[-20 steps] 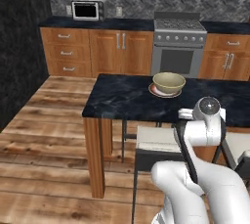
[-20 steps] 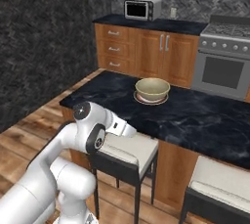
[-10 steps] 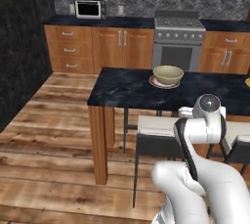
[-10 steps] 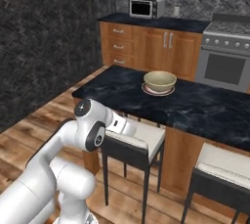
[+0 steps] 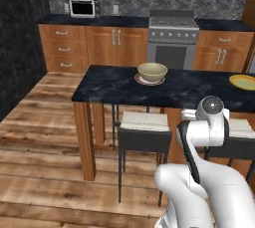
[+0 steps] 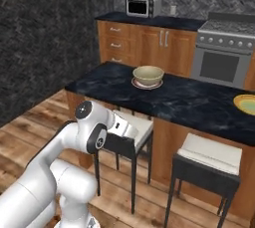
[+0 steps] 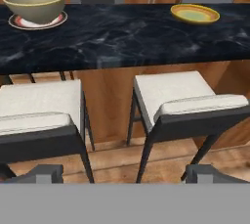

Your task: Move the bowls from the cabinet to the plates on the dining table.

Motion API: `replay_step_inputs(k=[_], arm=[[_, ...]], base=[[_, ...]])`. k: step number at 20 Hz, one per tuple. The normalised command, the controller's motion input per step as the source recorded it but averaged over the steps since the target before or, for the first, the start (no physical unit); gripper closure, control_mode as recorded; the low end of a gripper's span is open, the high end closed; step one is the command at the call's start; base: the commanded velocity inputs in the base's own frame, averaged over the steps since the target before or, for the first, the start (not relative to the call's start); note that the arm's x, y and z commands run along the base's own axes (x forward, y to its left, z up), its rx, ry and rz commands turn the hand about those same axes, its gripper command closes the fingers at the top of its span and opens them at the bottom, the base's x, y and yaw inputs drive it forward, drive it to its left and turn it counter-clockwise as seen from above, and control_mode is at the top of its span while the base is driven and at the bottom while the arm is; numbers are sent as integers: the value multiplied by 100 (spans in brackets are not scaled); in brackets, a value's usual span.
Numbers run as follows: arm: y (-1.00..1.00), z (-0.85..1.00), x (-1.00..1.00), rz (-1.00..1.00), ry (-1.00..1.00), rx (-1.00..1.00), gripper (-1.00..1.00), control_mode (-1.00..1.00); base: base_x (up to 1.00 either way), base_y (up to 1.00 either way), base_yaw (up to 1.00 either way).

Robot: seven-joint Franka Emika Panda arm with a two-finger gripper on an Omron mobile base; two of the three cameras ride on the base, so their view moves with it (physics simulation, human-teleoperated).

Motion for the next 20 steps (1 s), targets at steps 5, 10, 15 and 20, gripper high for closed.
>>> replay_step_inputs(k=[5, 10, 15, 20], arm=[[0, 0, 0, 0, 0, 0, -100, 100], [0, 0, 0, 0, 0, 0, -100, 100], [0, 0, 0, 0, 0, 0, -100, 100], [0, 0, 0, 0, 0, 0, -100, 100]], base=[[-69, -81, 0], [-65, -84, 0], [-59, -83, 0], [-46, -83, -2]])
